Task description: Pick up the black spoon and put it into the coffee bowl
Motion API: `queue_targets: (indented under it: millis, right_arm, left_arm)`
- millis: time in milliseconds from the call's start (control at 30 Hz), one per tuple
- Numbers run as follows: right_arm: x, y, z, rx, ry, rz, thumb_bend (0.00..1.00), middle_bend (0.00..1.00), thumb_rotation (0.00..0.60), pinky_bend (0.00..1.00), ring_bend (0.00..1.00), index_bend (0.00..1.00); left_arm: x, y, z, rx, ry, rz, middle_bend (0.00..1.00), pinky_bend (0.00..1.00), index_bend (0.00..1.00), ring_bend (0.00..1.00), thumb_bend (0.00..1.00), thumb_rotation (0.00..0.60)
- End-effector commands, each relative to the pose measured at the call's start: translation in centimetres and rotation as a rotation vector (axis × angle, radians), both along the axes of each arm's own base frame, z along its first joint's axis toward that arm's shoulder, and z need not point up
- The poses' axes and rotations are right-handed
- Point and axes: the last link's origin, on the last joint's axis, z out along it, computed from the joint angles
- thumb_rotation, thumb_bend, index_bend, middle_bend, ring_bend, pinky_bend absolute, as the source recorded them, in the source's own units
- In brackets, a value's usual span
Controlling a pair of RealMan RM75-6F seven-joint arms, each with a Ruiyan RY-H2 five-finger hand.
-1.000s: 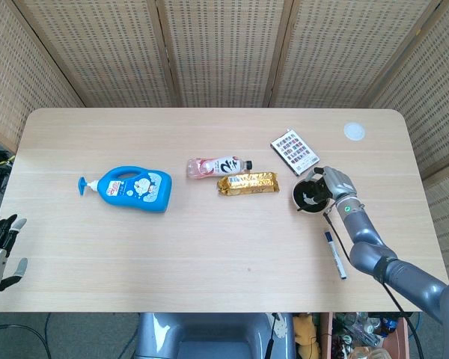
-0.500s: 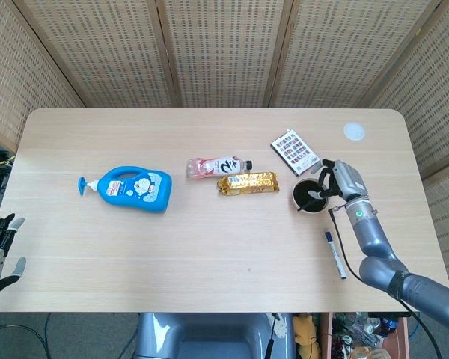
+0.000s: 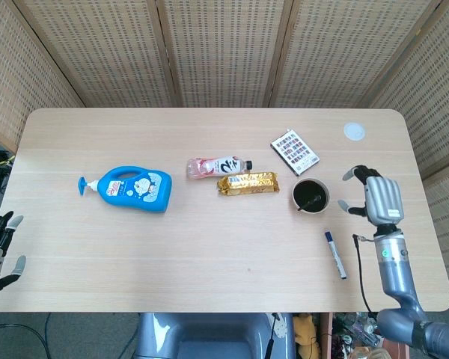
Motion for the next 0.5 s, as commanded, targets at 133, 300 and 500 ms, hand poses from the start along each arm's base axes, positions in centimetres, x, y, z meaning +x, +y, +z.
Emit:
queue_targets:
  millis: [133, 300, 500]
  right_arm:
    - [-0.9, 4.4, -0.4, 0.019, 0.087, 0.001, 0.27, 0.28, 0.6, 0.4, 0.19, 0.42]
    - [-1.8, 6.7, -0.6, 0.052, 0.163, -0.038, 0.27, 0.2, 0.6, 0.26, 0.09, 0.34]
    - [-2.2, 8.6, -0.5, 0.041, 0.172, -0.054, 0.27, 0.15, 0.6, 0.18, 0.02, 0.27]
  left_arm:
    - [0.4, -0.6, -0.1, 0.002, -0.001, -0.023, 0.0, 0.0, 0.0, 0.0, 0.47, 0.6]
    - [0.7, -1.2, -0.7, -0.022, 0.0, -0.04, 0.0, 0.0, 0.0, 0.0, 0.47, 0.6]
    - [0.8, -1.6, -0.8, -0.022, -0.003, -0.048, 0.0, 0.0, 0.0, 0.0, 0.47, 0.6]
